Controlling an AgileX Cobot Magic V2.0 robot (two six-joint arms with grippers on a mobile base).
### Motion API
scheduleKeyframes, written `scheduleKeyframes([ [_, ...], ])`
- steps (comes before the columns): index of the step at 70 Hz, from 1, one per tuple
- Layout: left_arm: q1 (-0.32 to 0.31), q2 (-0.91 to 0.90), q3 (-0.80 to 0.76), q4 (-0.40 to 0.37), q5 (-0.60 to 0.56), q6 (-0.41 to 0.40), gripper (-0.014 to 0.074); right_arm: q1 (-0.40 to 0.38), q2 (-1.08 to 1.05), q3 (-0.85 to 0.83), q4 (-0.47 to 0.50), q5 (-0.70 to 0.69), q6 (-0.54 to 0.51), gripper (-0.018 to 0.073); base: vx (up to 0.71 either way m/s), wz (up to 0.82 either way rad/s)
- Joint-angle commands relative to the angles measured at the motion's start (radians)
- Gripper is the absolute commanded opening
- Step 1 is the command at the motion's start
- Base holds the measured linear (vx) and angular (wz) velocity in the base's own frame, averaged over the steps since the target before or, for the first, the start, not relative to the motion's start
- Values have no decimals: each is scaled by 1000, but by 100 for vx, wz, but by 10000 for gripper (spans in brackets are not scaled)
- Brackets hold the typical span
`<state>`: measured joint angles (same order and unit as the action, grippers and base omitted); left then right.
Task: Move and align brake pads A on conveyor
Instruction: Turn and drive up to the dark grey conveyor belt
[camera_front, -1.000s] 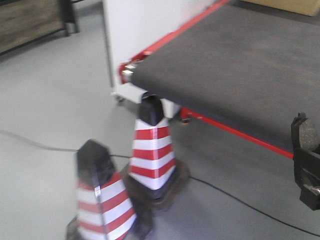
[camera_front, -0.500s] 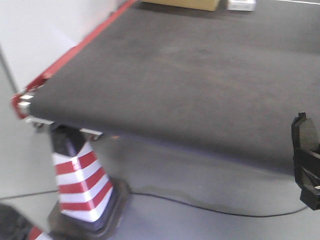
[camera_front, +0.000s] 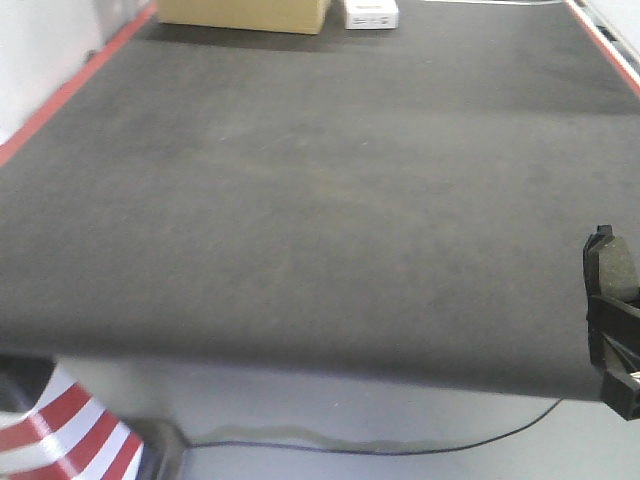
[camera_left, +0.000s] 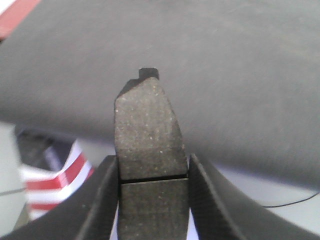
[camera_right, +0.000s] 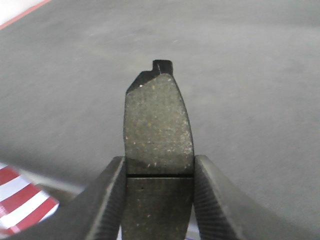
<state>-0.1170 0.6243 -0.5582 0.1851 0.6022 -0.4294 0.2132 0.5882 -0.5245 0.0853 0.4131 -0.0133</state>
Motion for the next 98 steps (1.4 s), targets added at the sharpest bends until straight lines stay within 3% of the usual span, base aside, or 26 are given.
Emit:
scheduleKeyframes([
  [1,-6,-1,-30,8,-86,-1,174,-4,2,-31,0,-91,-7,-6,27,-30],
  [98,-6,-1,-30,8,-86,-1,174,-4,2,-31,0,-91,-7,-6,17,-9],
])
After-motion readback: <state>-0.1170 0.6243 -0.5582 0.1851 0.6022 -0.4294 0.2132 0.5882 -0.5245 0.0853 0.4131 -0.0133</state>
